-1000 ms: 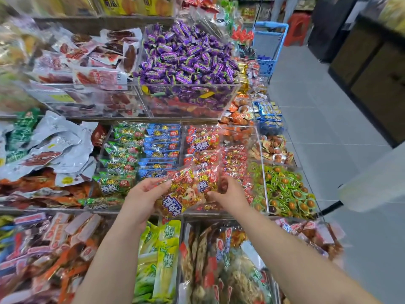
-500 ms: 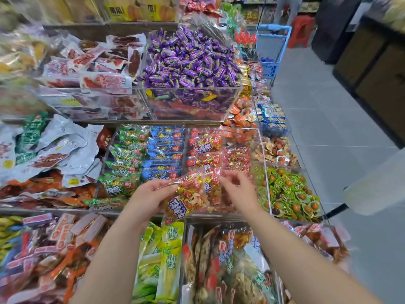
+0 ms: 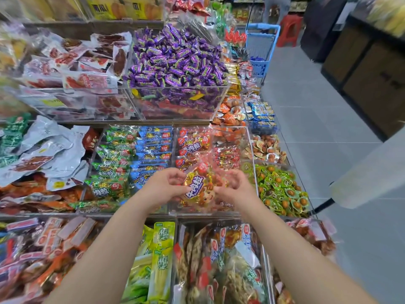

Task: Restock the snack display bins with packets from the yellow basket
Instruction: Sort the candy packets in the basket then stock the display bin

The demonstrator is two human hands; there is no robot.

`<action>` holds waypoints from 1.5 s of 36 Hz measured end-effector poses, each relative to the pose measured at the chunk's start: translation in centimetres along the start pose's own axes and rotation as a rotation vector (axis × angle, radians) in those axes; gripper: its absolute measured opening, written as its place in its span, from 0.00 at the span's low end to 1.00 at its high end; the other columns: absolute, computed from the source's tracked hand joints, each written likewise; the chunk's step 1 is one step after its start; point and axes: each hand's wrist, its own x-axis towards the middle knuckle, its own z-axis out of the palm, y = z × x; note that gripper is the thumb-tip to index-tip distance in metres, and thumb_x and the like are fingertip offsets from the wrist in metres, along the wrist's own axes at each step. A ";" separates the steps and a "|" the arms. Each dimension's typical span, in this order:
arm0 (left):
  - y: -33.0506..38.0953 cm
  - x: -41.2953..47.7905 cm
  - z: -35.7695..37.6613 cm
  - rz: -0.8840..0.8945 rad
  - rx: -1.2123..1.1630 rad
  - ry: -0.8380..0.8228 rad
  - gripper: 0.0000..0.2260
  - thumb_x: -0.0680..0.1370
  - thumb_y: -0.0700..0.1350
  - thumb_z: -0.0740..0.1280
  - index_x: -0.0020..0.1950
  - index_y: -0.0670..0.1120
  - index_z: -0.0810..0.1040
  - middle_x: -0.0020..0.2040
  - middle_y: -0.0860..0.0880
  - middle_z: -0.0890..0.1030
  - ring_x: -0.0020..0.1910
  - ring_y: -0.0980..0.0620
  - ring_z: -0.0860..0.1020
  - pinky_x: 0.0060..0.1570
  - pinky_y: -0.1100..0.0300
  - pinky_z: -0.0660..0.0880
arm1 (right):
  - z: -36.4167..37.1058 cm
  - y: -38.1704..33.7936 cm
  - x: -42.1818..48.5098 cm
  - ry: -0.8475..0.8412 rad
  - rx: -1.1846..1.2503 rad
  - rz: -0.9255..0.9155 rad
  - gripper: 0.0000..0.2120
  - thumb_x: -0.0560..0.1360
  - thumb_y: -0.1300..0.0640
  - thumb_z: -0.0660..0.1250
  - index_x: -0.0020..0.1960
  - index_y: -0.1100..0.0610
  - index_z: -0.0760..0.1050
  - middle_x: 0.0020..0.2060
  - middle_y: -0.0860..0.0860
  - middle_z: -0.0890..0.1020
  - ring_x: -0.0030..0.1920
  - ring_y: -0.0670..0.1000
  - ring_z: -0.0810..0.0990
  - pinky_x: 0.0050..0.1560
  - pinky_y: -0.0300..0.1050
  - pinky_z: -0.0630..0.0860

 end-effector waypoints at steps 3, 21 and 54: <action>0.9 0.7 -0.5 0.104 0.349 -0.021 0.11 0.69 0.48 0.77 0.47 0.57 0.79 0.53 0.55 0.79 0.52 0.56 0.77 0.52 0.57 0.76 | -0.5 0.0 0.0 -0.027 -0.266 -0.082 0.28 0.63 0.54 0.79 0.53 0.33 0.68 0.49 0.45 0.81 0.50 0.43 0.79 0.51 0.41 0.76; 1.2 2.8 1.8 0.249 0.988 -0.035 0.06 0.76 0.50 0.69 0.49 0.50 0.76 0.43 0.53 0.76 0.43 0.53 0.75 0.41 0.58 0.73 | 0.6 -0.1 2.1 -0.110 -0.888 -0.193 0.11 0.72 0.62 0.69 0.50 0.50 0.74 0.38 0.42 0.76 0.42 0.49 0.79 0.34 0.37 0.72; -0.3 3.7 -0.1 0.187 0.931 0.044 0.08 0.75 0.56 0.69 0.50 0.55 0.74 0.44 0.55 0.77 0.42 0.54 0.74 0.38 0.60 0.70 | 1.4 0.9 6.6 -0.029 -0.378 0.005 0.09 0.73 0.48 0.70 0.45 0.53 0.77 0.38 0.49 0.80 0.35 0.49 0.75 0.35 0.40 0.73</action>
